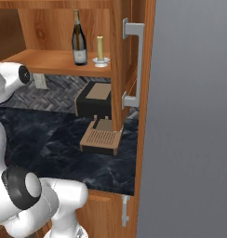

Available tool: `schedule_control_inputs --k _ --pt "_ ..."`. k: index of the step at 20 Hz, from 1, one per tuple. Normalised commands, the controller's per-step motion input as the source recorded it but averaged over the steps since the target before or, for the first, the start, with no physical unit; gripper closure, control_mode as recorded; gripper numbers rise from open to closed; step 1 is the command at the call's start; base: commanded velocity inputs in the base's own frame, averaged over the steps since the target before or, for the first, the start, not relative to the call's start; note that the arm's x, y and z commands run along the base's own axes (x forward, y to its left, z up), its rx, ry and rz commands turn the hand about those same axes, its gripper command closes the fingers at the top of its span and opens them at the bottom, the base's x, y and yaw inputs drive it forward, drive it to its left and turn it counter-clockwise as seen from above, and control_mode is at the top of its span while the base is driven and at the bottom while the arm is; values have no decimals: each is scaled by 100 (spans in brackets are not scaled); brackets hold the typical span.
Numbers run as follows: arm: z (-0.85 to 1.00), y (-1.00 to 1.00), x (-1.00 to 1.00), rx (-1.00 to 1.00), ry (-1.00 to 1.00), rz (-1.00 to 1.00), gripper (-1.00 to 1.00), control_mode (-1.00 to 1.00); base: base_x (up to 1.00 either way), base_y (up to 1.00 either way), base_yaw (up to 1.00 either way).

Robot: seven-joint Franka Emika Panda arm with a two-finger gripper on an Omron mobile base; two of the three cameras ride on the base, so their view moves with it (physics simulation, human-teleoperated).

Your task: Get the candle and the wine from the cabinet and move them to the dining counter.

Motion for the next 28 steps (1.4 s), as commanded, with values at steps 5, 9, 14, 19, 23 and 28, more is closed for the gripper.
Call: schedule_control_inputs --k 5,9,14,19,23,28 --pt "0 97 -5 0 3 21 -100 -100 0 0 0" --pt "-7 87 0 0 0 13 -100 -100 0 0 0" --pt "-16 31 0 -9 3 0 -100 -100 0 0 0" --pt "-2 -2 -7 -11 -10 0 -100 -100 0 0 0" --pt "-2 -10 -18 -11 -17 -1 -100 -100 0 0 0" --pt "0 -28 -19 -8 -16 -5 -100 -100 0 0 0"
